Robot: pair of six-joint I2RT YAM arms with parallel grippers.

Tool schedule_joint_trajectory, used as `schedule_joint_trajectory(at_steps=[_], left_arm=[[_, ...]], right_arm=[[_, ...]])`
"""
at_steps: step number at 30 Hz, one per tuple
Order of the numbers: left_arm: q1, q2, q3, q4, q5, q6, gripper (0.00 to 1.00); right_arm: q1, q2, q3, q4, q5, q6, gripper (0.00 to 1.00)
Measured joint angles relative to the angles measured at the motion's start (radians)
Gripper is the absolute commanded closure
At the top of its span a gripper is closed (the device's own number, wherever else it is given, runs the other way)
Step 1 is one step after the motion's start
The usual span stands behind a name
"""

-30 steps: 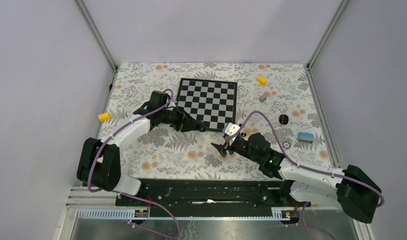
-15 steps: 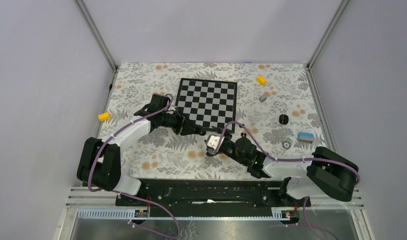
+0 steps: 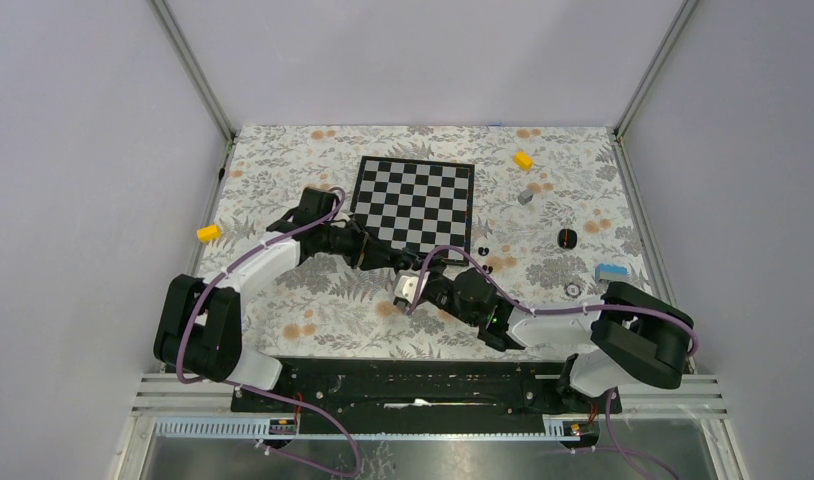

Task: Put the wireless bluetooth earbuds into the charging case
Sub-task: Pass from the left arm to the right

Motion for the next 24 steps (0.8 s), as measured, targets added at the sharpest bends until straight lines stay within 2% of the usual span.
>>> schedule_joint_trajectory(at_steps=[9, 16, 24], left_arm=[[0.0, 0.0, 0.0, 0.005, 0.007, 0.0, 1.0], [0.0, 0.0, 0.0, 0.005, 0.013, 0.0, 1.0], [0.0, 0.0, 0.0, 0.005, 0.013, 0.0, 1.0]], right_arm=[[0.002, 0.006, 0.003, -0.001, 0.002, -0.012, 0.33], [0.002, 0.005, -0.002, -0.007, 0.002, -0.01, 0.4], [0.002, -0.008, -0.026, -0.05, 0.002, -0.008, 0.41]])
